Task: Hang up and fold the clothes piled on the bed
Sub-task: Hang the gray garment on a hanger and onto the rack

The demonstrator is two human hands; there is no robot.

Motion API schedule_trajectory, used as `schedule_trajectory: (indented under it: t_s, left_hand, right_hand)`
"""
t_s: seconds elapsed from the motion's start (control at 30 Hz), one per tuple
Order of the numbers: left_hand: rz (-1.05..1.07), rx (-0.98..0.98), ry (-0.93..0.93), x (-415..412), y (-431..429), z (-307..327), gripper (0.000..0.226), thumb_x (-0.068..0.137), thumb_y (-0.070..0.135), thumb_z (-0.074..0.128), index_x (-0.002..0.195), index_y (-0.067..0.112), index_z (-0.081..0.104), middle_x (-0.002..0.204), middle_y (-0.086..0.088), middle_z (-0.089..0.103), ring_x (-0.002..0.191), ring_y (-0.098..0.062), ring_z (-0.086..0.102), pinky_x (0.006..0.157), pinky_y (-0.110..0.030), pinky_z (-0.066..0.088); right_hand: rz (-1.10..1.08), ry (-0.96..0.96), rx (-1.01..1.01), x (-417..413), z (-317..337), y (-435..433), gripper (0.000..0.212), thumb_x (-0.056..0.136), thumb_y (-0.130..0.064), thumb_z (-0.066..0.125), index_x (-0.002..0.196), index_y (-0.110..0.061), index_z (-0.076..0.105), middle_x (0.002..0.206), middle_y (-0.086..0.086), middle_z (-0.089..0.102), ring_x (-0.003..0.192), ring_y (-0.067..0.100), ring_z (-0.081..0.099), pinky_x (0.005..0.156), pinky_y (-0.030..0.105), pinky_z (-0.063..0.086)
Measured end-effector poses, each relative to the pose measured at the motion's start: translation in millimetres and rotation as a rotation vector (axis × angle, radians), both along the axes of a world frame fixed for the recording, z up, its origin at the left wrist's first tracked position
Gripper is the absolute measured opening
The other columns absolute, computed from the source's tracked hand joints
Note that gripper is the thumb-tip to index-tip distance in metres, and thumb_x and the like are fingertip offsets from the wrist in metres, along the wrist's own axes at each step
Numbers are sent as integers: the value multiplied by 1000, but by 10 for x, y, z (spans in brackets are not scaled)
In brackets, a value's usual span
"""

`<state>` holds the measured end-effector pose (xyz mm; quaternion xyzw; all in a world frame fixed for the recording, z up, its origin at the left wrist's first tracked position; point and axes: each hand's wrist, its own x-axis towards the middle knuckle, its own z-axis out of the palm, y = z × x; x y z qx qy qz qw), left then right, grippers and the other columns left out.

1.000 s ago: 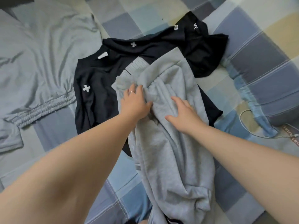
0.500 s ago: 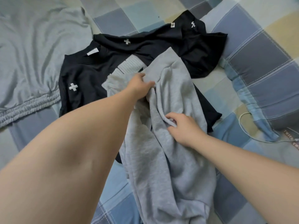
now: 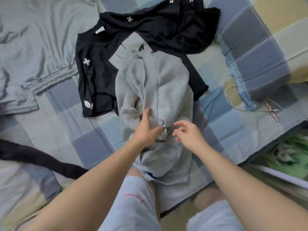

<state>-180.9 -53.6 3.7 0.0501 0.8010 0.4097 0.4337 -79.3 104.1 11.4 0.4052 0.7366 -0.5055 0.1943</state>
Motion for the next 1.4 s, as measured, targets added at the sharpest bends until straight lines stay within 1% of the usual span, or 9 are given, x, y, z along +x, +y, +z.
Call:
schedule_trajectory:
  t_s: [0.13, 0.23, 0.3, 0.37, 0.53, 0.63, 0.87, 1.03, 1.4]
  left_hand:
    - [43, -114, 16, 665, -105, 537, 109, 86, 21, 71, 160, 28, -9, 153, -4, 42, 122, -24, 52, 85, -25, 42]
    - [68, -154, 95, 884, -77, 991, 77, 89, 15, 64, 156, 20, 28, 138, -5, 57, 117, -25, 55, 91, -34, 48]
    - [-40, -177, 212, 1031, -50, 1340, 23, 88, 9, 57, 107, 17, 67, 96, 0, 71, 98, -31, 61, 77, -38, 48]
    - [-96, -185, 329, 1233, -33, 1688, 28, 86, 5, 53, 65, 23, 51, 58, 6, 52, 75, -31, 53, 60, -35, 35]
    - [-284, -202, 552, 1655, 28, 2494, 31, 91, 6, 54, 105, 22, 77, 102, 3, 76, 95, -24, 65, 78, -36, 51]
    - [-299, -119, 656, 1865, -1, 2990, 34, 86, 2, 54, 98, 24, 78, 89, 5, 74, 77, -22, 58, 63, -31, 43]
    - [-20, -121, 785, 2198, -533, 3926, 37, 78, 9, 42, 93, 18, 75, 83, -2, 68, 82, -28, 59, 66, -37, 47]
    - [199, 43, 928, 1957, -944, 4418, 38, 71, -2, 43, 88, 12, 74, 80, 17, 65, 77, -8, 58, 71, -30, 48]
    - [573, 447, 1144, 1536, -1904, 5762, 42, 70, -12, 36, 80, 13, 68, 83, -1, 70, 79, -23, 63, 68, -34, 49]
  right_hand:
    - [-62, 32, -65, 479, 317, -121, 22, 89, -14, 58, 102, -30, 65, 74, -11, 74, 59, 8, 67, 64, 29, 51]
    - [-51, 95, -87, 663, 668, -59, 22, 90, -14, 57, 101, -33, 63, 77, -10, 74, 66, 9, 69, 66, 31, 53]
    - [20, 148, -65, 740, 966, 28, 23, 92, -16, 59, 106, -34, 61, 80, -6, 73, 80, 15, 69, 74, 34, 55]
    - [164, 188, -15, 827, 1284, 106, 34, 94, -21, 59, 125, -34, 57, 89, -11, 70, 92, 11, 64, 71, 26, 49]
    - [670, 256, 165, 924, 2126, 271, 79, 91, -11, 58, 154, -45, 26, 148, -5, 38, 133, 20, 31, 108, 38, 32]
    - [1056, 172, 245, 908, 2619, 303, 71, 87, -17, 61, 145, -49, 39, 161, -10, 20, 147, 18, 13, 117, 50, 15]
    - [1177, 557, 288, 1063, 3447, -60, 22, 77, -45, 60, 88, -27, 65, 111, -17, 63, 118, 9, 50, 113, 40, 15]
    - [1055, 843, 194, 857, 3985, -439, 31, 80, -22, 64, 61, -28, 41, 61, -11, 44, 62, 14, 43, 63, 35, 38]
    - [867, 687, -52, 749, 4498, -1485, 2, 78, -33, 68, 76, -33, 67, 78, -19, 66, 75, -1, 58, 69, 25, 46]
